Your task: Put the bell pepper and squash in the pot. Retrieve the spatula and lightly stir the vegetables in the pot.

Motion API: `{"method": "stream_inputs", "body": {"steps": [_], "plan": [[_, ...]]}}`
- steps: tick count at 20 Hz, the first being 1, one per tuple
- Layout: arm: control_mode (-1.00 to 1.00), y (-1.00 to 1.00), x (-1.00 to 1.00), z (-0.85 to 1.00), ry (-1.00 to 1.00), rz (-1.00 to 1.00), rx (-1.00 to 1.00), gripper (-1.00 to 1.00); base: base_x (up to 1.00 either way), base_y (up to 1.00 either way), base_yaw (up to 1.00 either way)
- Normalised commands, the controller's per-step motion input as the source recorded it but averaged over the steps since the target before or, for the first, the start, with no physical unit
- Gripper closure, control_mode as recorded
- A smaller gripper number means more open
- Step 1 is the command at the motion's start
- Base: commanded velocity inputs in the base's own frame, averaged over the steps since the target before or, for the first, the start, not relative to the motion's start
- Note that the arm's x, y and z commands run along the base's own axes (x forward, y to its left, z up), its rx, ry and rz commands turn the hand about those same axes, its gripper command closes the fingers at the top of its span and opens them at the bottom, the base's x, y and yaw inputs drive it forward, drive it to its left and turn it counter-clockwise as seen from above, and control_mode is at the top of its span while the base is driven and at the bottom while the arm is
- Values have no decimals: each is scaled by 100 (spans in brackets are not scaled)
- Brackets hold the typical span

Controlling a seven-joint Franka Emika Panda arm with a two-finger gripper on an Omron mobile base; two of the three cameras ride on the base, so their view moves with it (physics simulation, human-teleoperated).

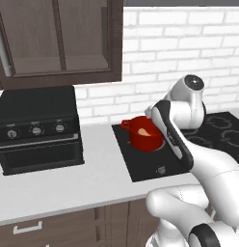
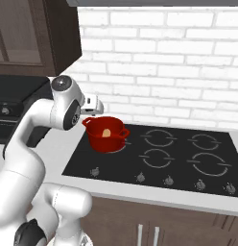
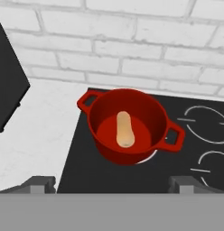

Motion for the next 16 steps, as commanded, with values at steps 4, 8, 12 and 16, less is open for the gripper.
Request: {"method": "stream_inputs", "body": {"steps": [4, 8, 12, 16], "plan": [[-100, 3, -9, 0, 1, 0, 0, -100, 0, 0, 0], [100, 0, 0, 0, 0, 0, 0, -100, -91, -46, -5], [100, 0, 0, 0, 0, 0, 0, -100, -30, -100, -15], [100, 0, 0, 0, 0, 0, 0, -100, 0, -100, -5]]}}
